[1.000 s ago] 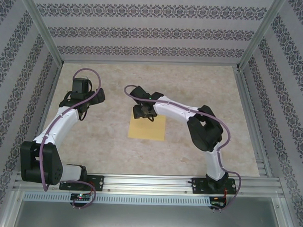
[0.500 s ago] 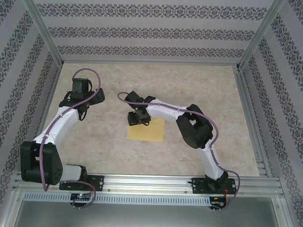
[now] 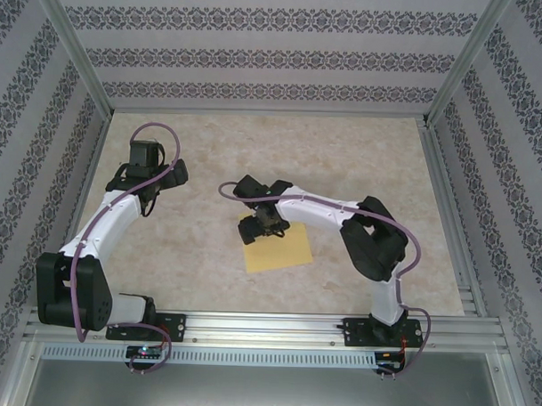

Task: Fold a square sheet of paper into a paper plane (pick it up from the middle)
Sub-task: Fold the square sheet of paper in half at the center of the table.

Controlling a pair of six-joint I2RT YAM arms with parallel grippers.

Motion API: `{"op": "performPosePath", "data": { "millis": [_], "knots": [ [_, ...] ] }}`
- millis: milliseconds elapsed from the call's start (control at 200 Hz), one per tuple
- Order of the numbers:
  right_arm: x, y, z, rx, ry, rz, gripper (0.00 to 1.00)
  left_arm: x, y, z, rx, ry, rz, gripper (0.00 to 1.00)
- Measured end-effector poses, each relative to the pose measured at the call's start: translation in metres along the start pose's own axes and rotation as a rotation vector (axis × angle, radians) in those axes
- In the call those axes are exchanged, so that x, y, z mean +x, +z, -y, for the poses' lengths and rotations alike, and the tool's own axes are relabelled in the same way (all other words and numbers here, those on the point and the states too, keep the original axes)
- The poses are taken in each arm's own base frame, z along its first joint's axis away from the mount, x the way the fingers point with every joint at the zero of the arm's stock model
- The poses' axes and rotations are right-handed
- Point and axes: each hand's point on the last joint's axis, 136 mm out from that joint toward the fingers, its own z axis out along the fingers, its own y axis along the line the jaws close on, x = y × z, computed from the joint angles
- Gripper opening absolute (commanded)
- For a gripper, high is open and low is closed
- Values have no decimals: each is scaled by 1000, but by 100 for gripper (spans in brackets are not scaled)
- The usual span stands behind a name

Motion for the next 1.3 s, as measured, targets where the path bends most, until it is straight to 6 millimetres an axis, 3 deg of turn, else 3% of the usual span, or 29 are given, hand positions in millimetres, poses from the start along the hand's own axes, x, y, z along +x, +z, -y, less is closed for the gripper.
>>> {"op": "performPosePath", "data": {
  "millis": [110,280,575,1074,1299],
  "knots": [
    [-9,-14,17,25,76,42,95,0,0,0,0,0,0,100],
    [-7,-1,37,55,147,4,98,0,0,0,3,0,-1,100],
    [16,34,40,89,144,-114,95,4,5,0,-3,2,-18,100],
    [16,38,33,69,156,-127,83,7,10,-1,-11,4,-36,100],
    [15,37,33,66,157,-124,83,5,10,0,-9,4,-32,100]
  ]
}}
